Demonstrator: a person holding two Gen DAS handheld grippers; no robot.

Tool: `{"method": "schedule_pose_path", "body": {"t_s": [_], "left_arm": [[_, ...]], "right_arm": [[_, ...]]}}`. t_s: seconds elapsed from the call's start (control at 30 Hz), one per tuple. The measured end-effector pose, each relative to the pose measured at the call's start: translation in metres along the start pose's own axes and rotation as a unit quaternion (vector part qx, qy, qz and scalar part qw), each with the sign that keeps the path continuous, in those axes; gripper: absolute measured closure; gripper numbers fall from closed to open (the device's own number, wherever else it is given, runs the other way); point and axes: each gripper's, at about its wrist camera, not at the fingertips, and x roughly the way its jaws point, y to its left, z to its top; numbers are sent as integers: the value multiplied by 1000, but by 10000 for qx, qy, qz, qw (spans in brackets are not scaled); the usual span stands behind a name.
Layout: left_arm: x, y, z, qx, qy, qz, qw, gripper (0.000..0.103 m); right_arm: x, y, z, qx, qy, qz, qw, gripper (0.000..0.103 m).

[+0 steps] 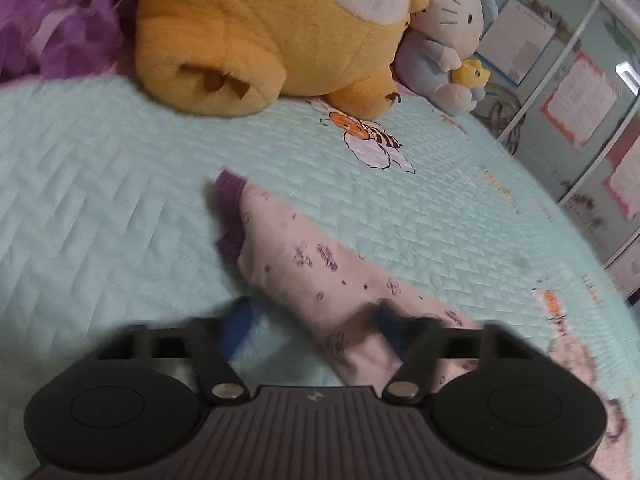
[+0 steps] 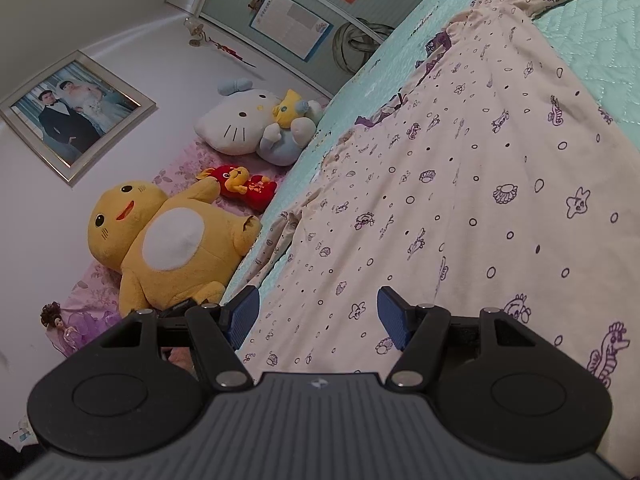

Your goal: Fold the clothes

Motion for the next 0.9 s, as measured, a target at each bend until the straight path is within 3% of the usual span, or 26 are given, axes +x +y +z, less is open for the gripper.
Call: {"method": "schedule_pose_path", "body": {"t_s": [0.03, 0.2, 0.27, 0.37, 0.53, 0.6, 0.8, 0.9], "left_arm": [[1, -3, 4, 129, 62, 208, 9997, 100], [-56, 16, 29, -13, -876, 557, 9946, 101], [-68, 35, 31, -311, -681, 347, 9966, 98], [-58, 48, 14, 54, 165, 434, 9989, 95], [-68, 61, -14, 410, 61, 442, 9982, 78], [-70, 63, -11, 373, -40, 523, 9979, 57], [-64, 68, -4, 108, -85, 625, 9980, 44], [-54, 61, -3, 155, -128, 695, 9974, 45]], "right_arm": [[0, 0, 0, 8, 0, 5, 10000, 38], [0, -3, 1, 89, -35, 79, 9999, 38], [-1, -5, 2, 135, -54, 122, 9998, 38], [-3, -7, 2, 245, -103, 212, 9994, 38], [-4, -8, 2, 289, -125, 248, 9992, 38], [-4, -7, 1, 263, -115, 226, 9993, 38], [-3, -6, 1, 251, -121, 208, 9994, 38], [-3, -6, 1, 249, -122, 205, 9994, 38]]}}
